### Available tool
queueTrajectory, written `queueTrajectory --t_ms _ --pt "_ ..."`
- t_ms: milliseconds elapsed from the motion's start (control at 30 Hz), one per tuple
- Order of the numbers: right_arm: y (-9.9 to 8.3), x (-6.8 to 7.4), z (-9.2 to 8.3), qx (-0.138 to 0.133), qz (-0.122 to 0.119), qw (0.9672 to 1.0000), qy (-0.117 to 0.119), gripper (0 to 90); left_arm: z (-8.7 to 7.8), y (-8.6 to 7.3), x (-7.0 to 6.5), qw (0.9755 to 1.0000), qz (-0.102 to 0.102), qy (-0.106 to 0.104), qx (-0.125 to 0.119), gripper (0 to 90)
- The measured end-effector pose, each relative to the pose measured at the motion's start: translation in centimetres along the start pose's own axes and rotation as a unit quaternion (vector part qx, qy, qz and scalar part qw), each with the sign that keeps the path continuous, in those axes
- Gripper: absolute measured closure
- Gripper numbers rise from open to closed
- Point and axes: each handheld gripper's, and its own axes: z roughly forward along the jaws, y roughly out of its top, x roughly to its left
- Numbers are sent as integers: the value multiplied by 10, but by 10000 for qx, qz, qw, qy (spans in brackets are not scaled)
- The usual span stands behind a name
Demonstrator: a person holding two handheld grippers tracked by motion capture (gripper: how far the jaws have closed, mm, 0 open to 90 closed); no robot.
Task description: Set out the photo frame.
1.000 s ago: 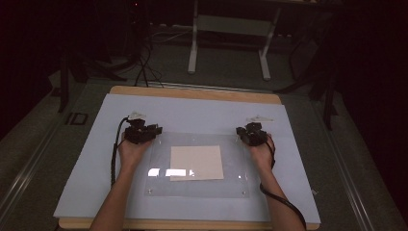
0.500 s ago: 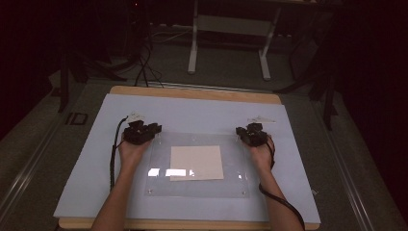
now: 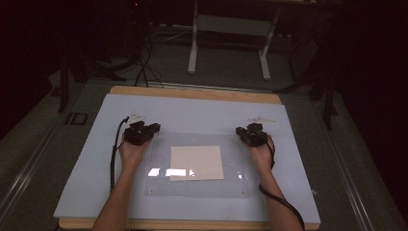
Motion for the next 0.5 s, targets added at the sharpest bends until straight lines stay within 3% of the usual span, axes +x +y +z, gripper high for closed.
queueTrajectory --t_ms 167,500 --pt "-1 -2 0 -28 -15 10000 63 836 0 -1 0 10000 40 22 -14 827" --pt "1 -6 1 50 29 9998 212 835 1 1 4 9998 -144 -118 45 822"
